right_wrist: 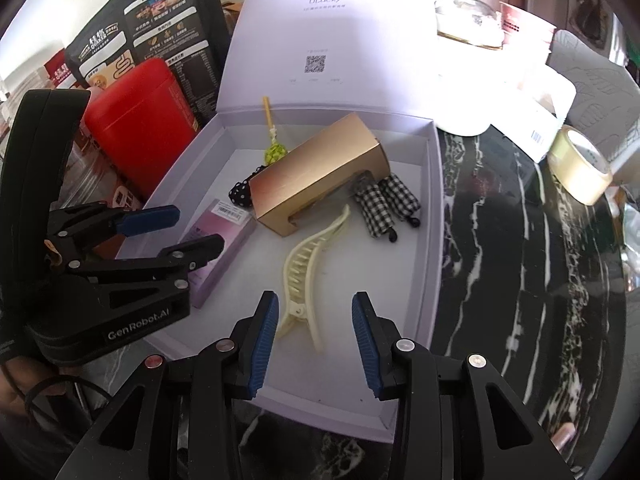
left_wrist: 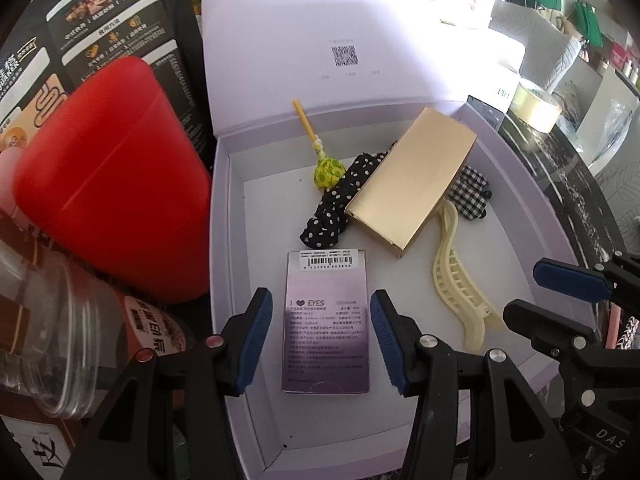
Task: Organize rigid objects
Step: 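Open the left gripper to drop the purple box while the right releases the claw clip, then move both grippers away from the gift box toward the pink tube and black box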
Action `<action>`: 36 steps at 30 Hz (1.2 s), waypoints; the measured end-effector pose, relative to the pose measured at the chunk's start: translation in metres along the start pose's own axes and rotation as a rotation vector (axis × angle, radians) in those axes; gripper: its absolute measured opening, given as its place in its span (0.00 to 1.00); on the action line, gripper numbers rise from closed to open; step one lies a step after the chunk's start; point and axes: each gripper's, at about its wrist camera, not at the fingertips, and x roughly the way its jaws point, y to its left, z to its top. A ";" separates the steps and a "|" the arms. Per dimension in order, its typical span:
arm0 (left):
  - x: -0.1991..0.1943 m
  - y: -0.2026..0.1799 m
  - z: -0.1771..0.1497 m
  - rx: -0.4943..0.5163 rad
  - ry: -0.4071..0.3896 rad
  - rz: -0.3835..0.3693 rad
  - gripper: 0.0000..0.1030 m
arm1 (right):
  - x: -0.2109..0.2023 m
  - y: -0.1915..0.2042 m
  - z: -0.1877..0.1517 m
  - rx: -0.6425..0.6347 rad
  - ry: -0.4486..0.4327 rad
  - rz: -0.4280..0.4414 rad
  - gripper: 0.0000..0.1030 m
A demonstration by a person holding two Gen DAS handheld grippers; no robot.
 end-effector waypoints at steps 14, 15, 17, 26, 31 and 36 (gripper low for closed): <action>-0.034 -0.008 -0.002 -0.004 -0.039 -0.014 0.49 | -0.035 -0.002 -0.002 0.006 -0.053 -0.022 0.37; -0.037 -0.008 -0.002 -0.003 -0.044 -0.017 0.49 | -0.039 -0.002 -0.003 0.007 -0.060 -0.023 0.37; -0.047 -0.008 -0.002 -0.002 -0.061 -0.018 0.49 | -0.046 -0.003 -0.004 0.010 -0.072 -0.026 0.38; -0.093 -0.019 -0.006 0.020 -0.149 -0.031 0.49 | -0.094 -0.003 -0.017 0.007 -0.155 -0.051 0.45; -0.112 -0.029 -0.012 0.035 -0.192 -0.047 1.00 | -0.118 -0.005 -0.030 0.025 -0.193 -0.065 0.49; -0.125 -0.041 -0.017 0.064 -0.200 -0.049 1.00 | -0.137 -0.012 -0.046 0.054 -0.210 -0.085 0.49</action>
